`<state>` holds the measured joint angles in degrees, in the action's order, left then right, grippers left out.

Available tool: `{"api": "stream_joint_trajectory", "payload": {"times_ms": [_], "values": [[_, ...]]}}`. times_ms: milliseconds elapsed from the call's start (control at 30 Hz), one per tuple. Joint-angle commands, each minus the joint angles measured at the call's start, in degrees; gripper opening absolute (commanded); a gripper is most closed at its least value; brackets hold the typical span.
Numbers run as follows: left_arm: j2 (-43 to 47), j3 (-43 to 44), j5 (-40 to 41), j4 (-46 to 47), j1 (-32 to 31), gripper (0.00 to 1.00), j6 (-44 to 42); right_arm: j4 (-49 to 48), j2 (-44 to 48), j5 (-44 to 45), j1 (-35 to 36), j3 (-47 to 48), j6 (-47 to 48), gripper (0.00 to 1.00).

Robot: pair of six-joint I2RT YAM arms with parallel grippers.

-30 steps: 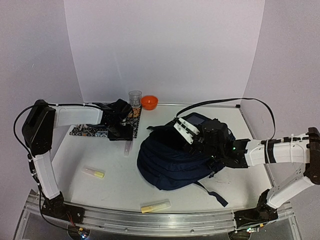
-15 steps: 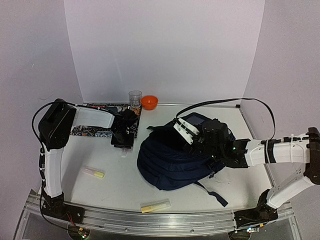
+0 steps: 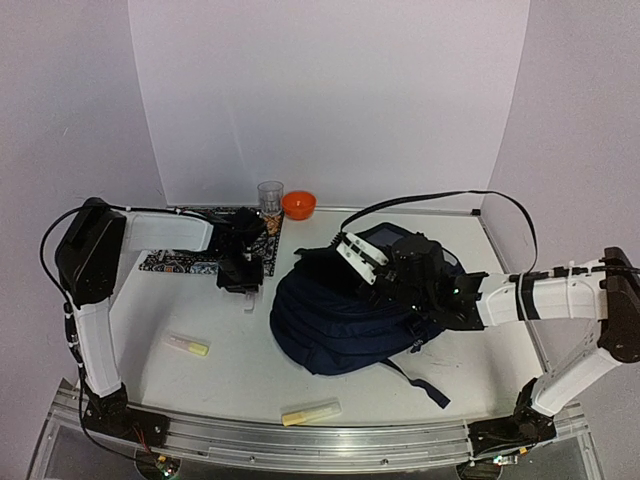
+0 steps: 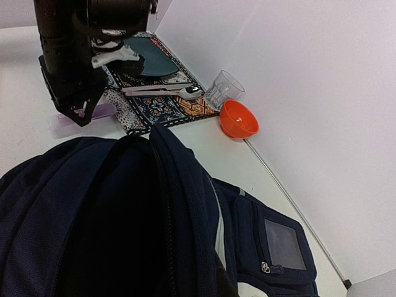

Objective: Pack the student bag
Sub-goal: Pick up the pen at the center of the board, then place the pen in the upper front pocket of the bag.

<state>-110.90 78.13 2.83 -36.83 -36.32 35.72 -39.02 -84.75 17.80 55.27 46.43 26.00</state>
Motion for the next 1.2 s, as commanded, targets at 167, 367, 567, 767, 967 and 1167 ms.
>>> {"api": "stream_joint_trajectory", "payload": {"times_ms": [167,367,567,767,967,1167], "values": [[15.6,-5.3,-22.5,7.3,0.1,0.05,12.7,-9.4,-4.7,-2.7,-0.2,8.8,-2.7,0.0],[19.8,-8.8,-29.9,16.9,-3.3,0.06,21.8,-9.9,-7.4,-2.8,-0.1,11.1,-3.2,0.0],[19.4,-10.4,-28.1,28.8,-7.0,0.06,32.0,-10.7,-8.4,-4.7,0.0,11.7,-4.3,0.0],[15.5,-7.3,-27.5,34.6,-7.1,0.06,37.0,-10.9,-8.2,-5.4,0.3,11.5,-5.2,0.0],[14.0,-6.6,-23.6,36.6,-7.1,0.13,41.0,-11.2,-7.8,-5.6,0.5,10.7,-6.3,0.0],[13.9,-9.4,-18.2,42.7,-7.4,0.23,48.3,-11.4,-8.0,-5.5,0.7,10.7,-7.7,0.0]]}}
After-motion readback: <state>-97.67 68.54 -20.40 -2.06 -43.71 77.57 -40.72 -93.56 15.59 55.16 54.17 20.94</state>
